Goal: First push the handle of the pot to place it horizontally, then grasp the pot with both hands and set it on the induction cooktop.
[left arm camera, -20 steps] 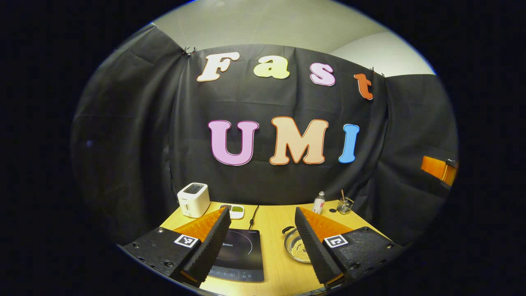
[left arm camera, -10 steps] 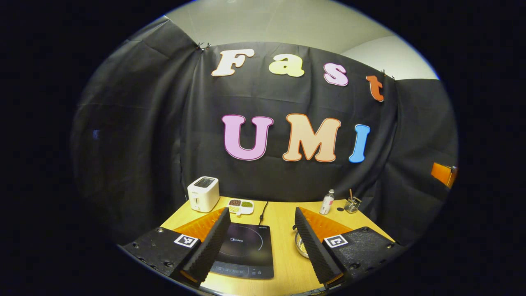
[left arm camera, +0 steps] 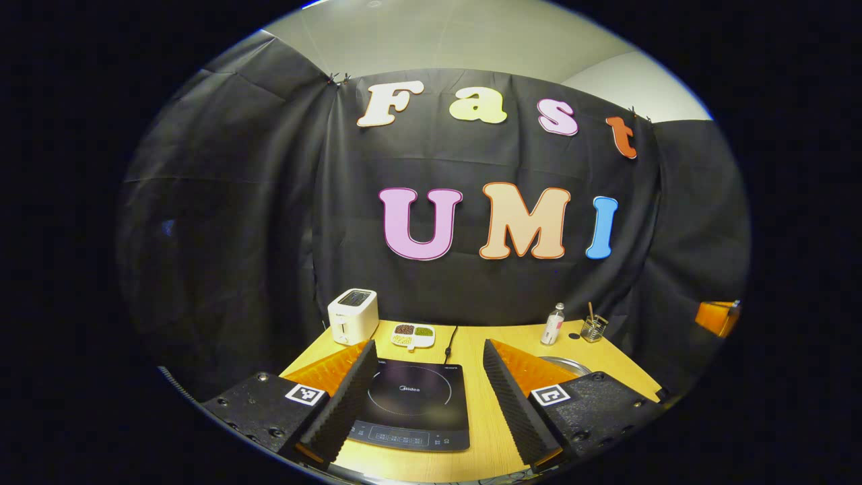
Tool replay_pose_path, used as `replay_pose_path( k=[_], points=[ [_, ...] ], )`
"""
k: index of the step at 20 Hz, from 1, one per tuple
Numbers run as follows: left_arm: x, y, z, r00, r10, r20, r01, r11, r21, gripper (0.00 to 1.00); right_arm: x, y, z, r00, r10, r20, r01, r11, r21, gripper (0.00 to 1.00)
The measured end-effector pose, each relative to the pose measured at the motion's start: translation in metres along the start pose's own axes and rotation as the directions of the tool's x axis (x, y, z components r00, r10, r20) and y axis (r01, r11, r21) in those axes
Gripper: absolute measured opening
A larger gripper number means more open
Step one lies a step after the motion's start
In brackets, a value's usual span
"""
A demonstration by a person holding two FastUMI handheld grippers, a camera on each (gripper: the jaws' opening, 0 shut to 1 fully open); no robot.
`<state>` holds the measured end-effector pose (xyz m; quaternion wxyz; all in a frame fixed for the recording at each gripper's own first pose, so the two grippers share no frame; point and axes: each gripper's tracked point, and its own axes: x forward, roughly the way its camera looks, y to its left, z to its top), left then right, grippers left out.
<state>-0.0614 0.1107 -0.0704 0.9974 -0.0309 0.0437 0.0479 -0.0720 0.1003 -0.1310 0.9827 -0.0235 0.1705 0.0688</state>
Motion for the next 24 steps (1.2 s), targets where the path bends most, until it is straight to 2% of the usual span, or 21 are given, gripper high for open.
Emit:
replay_pose_path(
  k=[1,4,5,6,8,9,10,11,12,13,14,15,17,19,20,21,22,23,24],
  points=[
    [0.003,0.0,0.0,1.0,0.006,-0.002,-0.006,1.0,0.006,0.95,0.005,0.0,-0.012,0.999,0.007,-0.034,-0.007,1.0,0.004,0.08],
    [0.013,-0.001,-0.006,1.0,0.021,-0.017,-0.02,0.999,0.043,0.92,0.027,-0.001,-0.045,0.991,0.026,-0.129,-0.024,1.0,0.02,0.09],
    [0.019,-0.003,-0.004,1.0,0.026,-0.012,-0.026,0.998,0.05,0.96,0.034,0.001,-0.057,0.987,0.036,-0.16,-0.031,0.999,0.031,0.09],
    [0.025,-0.004,-0.004,1.0,0.029,-0.004,-0.029,0.998,0.05,0.95,0.042,0.002,-0.065,0.981,0.045,-0.19,-0.039,0.999,0.038,0.09],
    [0.036,-0.013,-0.004,1.0,0.022,-0.001,-0.022,0.999,0.038,0.92,0.057,-0.001,-0.086,0.965,0.05,-0.258,-0.042,0.998,0.037,0.09],
    [0.043,-0.018,-0.006,1.0,0.016,-0.003,-0.016,0.999,0.029,0.96,0.064,0.0,-0.098,0.953,0.064,-0.297,-0.053,0.998,0.045,0.14],
    [0.049,-0.021,-0.009,1.0,0.012,-0.006,-0.012,1.0,0.02,0.98,0.069,0.005,-0.11,0.933,0.101,-0.346,-0.081,0.994,0.071,0.14],
    [0.056,-0.024,-0.011,1.0,0.018,-0.014,-0.018,1.0,0.011,0.99,0.073,0.011,-0.123,0.908,0.14,-0.395,-0.105,0.989,0.109,0.08],
    [0.063,-0.025,-0.014,0.999,0.028,-0.02,-0.028,1.0,0.004,0.99,0.077,0.015,-0.135,0.879,0.177,-0.443,-0.123,0.981,0.148,0.13],
    [0.069,-0.026,-0.013,0.999,0.041,-0.025,-0.041,0.999,-0.001,0.92,0.079,0.017,-0.149,0.845,0.211,-0.491,-0.136,0.974,0.183,0.08],
    [0.076,-0.028,-0.014,0.998,0.051,-0.029,-0.051,0.999,-0.006,0.96,0.083,0.016,-0.16,0.815,0.234,-0.53,-0.138,0.967,0.216,0.06],
    [0.082,-0.03,-0.016,0.998,0.06,-0.036,-0.06,0.998,-0.007,0.92,0.083,0.016,-0.171,0.785,0.257,-0.564,-0.133,0.959,0.252,0.02],
    [0.091,-0.031,-0.02,0.995,0.08,-0.053,-0.08,0.997,-0.004,0.96,0.088,0.014,-0.194,0.716,0.297,-0.632,-0.108,0.941,0.32,0.02],
    [0.102,-0.034,-0.02,0.992,0.107,-0.062,-0.108,0.994,-0.007,0.96,0.089,0.013,-0.216,0.631,0.346,-0.694,-0.065,0.915,0.398,0.06],
    [0.105,-0.035,-0.02,0.991,0.117,-0.063,-0.118,0.993,-0.007,0.96,0.093,0.011,-0.227,0.59,0.363,-0.721,-0.042,0.906,0.421,0.12],
    [0.109,-0.038,-0.02,0.99,0.125,-0.066,-0.126,0.992,0.0,0.96,0.097,0.012,-0.242,0.553,0.379,-0.742,-0.021,0.896,0.443,0.02],
    [0.112,-0.039,-0.021,0.988,0.134,-0.071,-0.133,0.991,0.01,0.96,0.1,0.011,-0.252,0.519,0.393,-0.759,-0.005,0.889,0.457,0.12],
    [0.114,-0.041,-0.022,0.987,0.143,-0.077,-0.141,0.99,0.023,0.96,0.103,0.01,-0.26,0.49,0.397,-0.776,0.011,0.887,0.461,0.02],
    [0.117,-0.043,-0.022,0.985,0.151,-0.081,-0.148,0.988,0.031,0.96,0.107,0.008,-0.269,0.46,0.395,-0.795,0.023,0.89,0.456,0.12]
  ],
)
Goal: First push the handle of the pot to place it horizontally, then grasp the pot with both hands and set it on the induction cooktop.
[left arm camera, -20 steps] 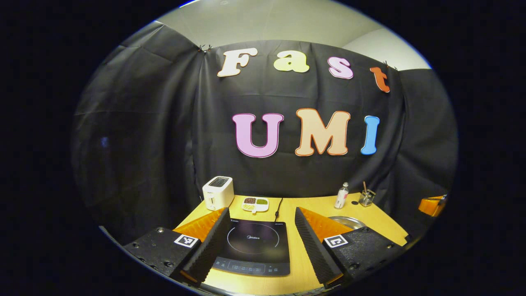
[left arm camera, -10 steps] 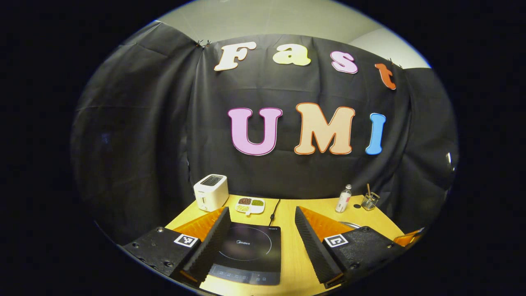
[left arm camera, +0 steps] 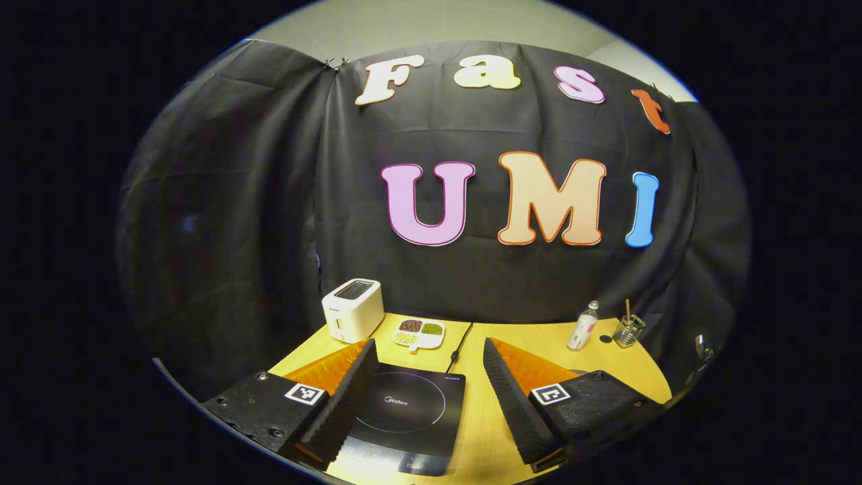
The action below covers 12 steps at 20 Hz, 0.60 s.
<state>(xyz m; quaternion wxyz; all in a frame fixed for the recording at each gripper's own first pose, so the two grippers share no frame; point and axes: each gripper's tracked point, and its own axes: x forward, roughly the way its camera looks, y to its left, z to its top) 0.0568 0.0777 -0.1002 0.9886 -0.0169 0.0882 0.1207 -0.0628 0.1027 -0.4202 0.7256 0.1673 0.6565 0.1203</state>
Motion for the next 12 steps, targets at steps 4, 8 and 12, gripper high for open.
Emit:
replay_pose_path(
  k=[4,8,12],
  points=[
    [0.007,-0.01,-0.004,0.999,0.026,-0.028,-0.026,1.0,0.001,0.96,0.025,-0.015,0.005,0.996,-0.028,-0.081,0.03,0.999,0.027,0.12],
    [0.016,-0.02,-0.009,0.998,0.046,-0.05,-0.046,0.999,-0.002,0.96,0.042,-0.026,0.012,0.991,-0.052,-0.126,0.057,0.998,0.036,0.12],
    [0.022,-0.028,-0.015,0.996,0.062,-0.071,-0.063,0.998,-0.012,0.96,0.054,-0.039,0.015,0.983,-0.072,-0.17,0.078,0.996,0.031,0.12]
  ],
)
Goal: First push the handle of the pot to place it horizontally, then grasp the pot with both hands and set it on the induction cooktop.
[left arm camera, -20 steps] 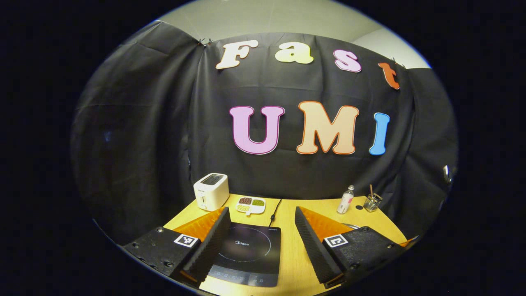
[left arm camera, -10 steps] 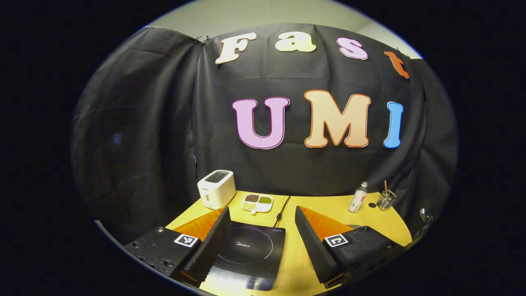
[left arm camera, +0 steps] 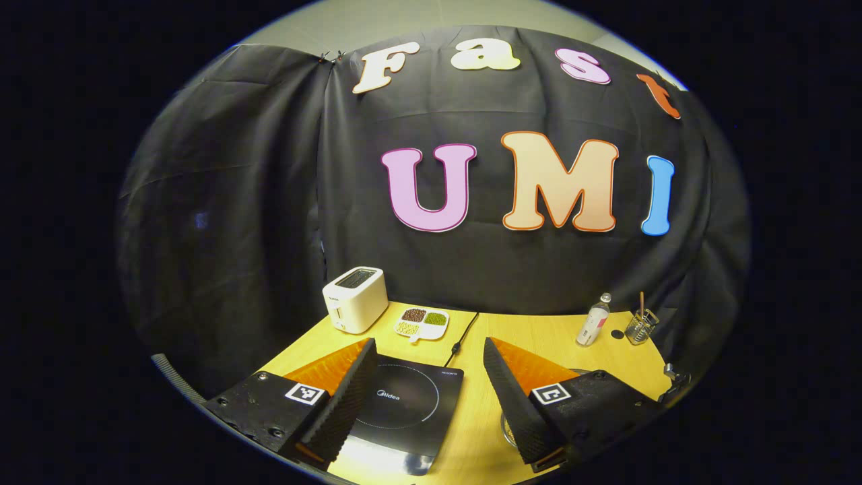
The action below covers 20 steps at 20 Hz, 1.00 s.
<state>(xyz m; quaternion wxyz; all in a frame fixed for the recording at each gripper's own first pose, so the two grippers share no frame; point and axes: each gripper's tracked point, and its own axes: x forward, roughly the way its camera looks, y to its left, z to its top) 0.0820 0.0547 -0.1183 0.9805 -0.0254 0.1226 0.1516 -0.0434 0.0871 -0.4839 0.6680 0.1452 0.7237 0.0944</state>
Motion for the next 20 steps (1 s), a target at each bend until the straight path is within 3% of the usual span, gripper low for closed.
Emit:
replay_pose_path(
  k=[9,20],
  points=[
    [0.003,-0.003,-0.016,0.997,0.059,-0.041,-0.059,0.998,-0.013,0.96,0.0,-0.018,0.025,1.0,0.012,-0.022,-0.011,0.998,0.058,0.11],
    [-0.002,-0.012,-0.041,0.992,0.077,-0.1,-0.077,0.997,0.002,0.96,-0.003,-0.04,0.082,0.997,0.047,0.062,-0.056,0.986,0.16,0.12]
  ],
)
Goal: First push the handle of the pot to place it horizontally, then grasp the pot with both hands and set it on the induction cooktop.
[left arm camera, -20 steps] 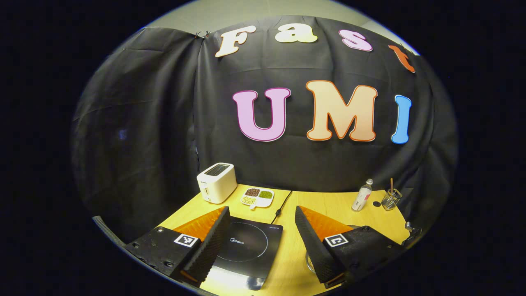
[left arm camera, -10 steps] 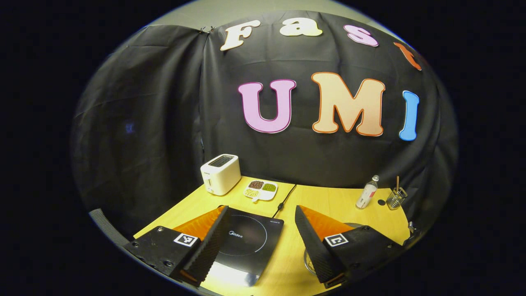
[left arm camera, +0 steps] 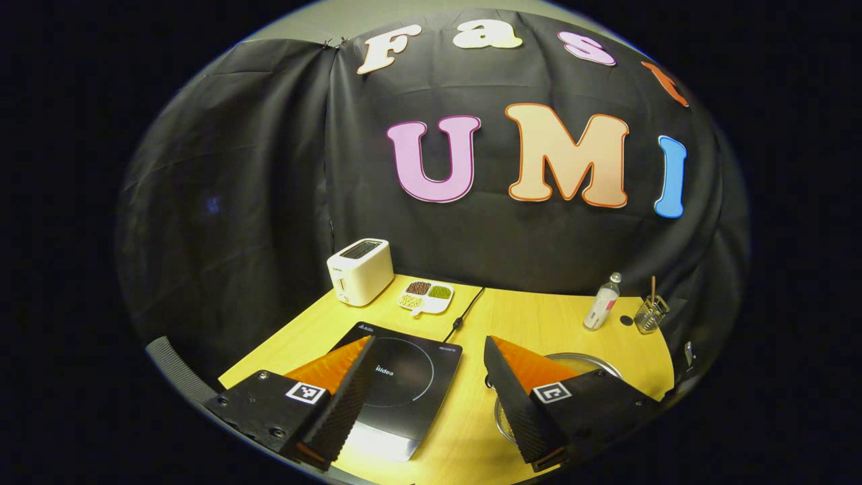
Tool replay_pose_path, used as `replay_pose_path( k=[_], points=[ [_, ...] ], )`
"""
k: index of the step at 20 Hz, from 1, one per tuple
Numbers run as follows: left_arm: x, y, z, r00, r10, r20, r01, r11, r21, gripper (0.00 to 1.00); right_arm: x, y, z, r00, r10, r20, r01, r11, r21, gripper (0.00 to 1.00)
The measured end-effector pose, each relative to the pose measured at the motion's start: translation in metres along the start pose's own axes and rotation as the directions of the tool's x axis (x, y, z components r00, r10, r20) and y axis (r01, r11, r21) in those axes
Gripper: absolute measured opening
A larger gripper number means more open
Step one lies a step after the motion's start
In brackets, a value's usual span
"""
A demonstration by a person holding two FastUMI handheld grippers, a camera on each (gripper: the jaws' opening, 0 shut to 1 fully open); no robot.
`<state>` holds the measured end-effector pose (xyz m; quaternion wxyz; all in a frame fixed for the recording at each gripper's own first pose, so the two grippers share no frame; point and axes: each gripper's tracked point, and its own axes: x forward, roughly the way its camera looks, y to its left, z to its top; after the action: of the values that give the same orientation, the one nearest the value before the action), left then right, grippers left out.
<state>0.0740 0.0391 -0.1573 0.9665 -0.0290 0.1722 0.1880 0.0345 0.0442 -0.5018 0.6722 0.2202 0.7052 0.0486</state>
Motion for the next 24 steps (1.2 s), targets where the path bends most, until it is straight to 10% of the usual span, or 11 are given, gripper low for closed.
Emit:
replay_pose_path(
  k=[19,24],
  points=[
    [-0.008,0.013,-0.02,0.997,0.039,-0.061,-0.04,0.999,-0.015,0.94,-0.018,-0.003,0.047,0.994,0.006,0.11,0.001,0.998,-0.07,0.02],
    [-0.003,-0.006,-0.03,0.996,-0.028,-0.082,0.024,0.999,-0.041,0.94,-0.054,0.015,0.042,0.985,0.105,0.137,-0.089,0.989,-0.117,0.61]
  ],
)
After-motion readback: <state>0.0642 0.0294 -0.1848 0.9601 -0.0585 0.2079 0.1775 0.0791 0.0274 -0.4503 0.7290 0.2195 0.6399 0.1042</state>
